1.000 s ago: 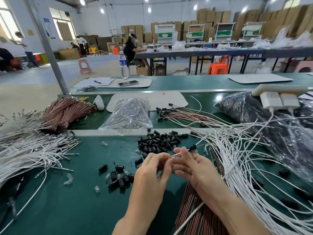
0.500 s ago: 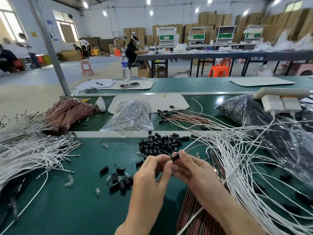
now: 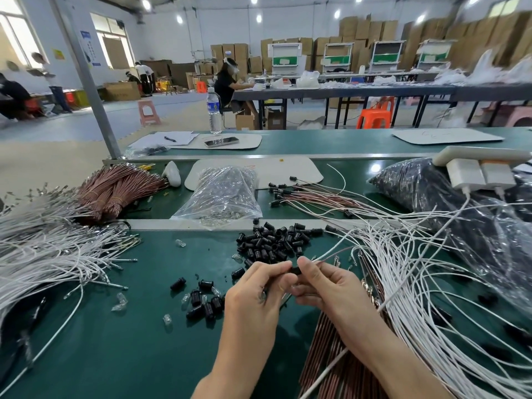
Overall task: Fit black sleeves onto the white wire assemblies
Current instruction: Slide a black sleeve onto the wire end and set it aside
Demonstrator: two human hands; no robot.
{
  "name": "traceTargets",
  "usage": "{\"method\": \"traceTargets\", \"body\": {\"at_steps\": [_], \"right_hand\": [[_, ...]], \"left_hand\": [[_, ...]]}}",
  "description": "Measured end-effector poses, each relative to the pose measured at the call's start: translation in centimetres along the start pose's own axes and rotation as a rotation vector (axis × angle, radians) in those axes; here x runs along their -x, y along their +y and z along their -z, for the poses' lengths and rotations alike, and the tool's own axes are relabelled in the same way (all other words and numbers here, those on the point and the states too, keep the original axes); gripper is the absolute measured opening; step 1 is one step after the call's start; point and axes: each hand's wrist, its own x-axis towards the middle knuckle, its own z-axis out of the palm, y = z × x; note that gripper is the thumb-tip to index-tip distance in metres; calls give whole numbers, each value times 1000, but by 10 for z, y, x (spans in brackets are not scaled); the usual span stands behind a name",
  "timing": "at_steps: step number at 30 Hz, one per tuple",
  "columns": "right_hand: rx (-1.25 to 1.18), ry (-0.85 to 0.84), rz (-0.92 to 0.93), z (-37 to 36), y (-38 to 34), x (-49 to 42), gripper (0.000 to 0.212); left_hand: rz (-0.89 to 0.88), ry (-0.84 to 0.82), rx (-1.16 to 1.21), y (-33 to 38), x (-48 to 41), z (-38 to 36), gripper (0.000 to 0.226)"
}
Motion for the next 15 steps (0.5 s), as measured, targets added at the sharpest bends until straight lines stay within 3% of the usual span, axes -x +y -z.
{"method": "traceTargets", "body": {"at_steps": [4,7,15], "right_hand": [[-72,-18,-18,-1,0,-2,38],[-238,71,-7,2,0,-5,35],[-126,64,15,-7,2,0,31]], "left_hand": [[35,7,-10,2,-3,2,14],[51,-30,-19,3,-2,3,12],[87,-165,-50,5,3,-1,18]]}}
